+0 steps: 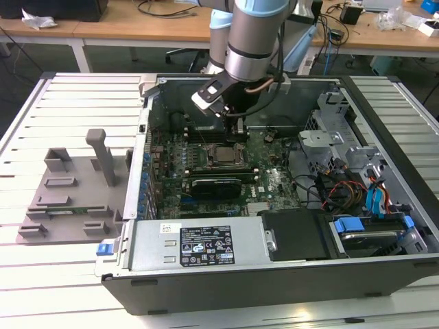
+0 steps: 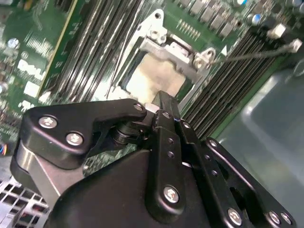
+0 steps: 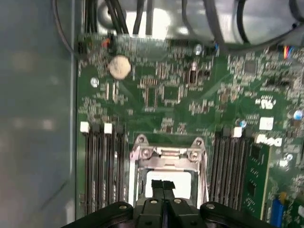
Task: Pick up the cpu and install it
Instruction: 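Close the cpu cover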
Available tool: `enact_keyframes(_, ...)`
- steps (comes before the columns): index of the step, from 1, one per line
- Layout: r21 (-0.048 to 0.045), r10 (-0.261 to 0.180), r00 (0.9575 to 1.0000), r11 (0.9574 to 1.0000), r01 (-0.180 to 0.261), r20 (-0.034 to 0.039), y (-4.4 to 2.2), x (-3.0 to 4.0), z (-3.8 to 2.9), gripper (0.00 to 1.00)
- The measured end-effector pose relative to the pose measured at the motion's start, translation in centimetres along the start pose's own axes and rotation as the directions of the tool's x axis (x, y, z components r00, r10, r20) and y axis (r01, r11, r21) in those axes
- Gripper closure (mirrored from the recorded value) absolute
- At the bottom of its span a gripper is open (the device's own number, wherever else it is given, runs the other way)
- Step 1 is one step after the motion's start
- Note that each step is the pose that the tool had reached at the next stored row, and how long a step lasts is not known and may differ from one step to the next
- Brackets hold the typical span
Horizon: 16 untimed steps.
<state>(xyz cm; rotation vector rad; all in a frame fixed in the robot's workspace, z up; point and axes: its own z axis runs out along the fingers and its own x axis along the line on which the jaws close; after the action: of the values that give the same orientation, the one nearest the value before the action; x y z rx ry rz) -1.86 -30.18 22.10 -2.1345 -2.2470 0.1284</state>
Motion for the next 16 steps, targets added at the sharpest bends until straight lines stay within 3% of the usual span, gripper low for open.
enact_keyframes(2, 0.0, 0.0, 1.0, 1.0, 0.0, 0.0, -0.83, 0.06, 0.68, 0.89)
enact_keyframes(7, 0.0001, 0.0, 1.0, 1.0, 0.0, 0.0, -2.55, 0.18, 1.6, 0.89)
enact_keyframes(11, 0.0001, 0.0, 1.0, 1.0, 0.0, 0.0001, -3.03, 0.21, 1.92, 0.89)
enact_keyframes(16, 0.0002, 0.0, 1.0, 1.0, 0.0, -0.0005, -2.99, 0.15, 1.96, 0.89)
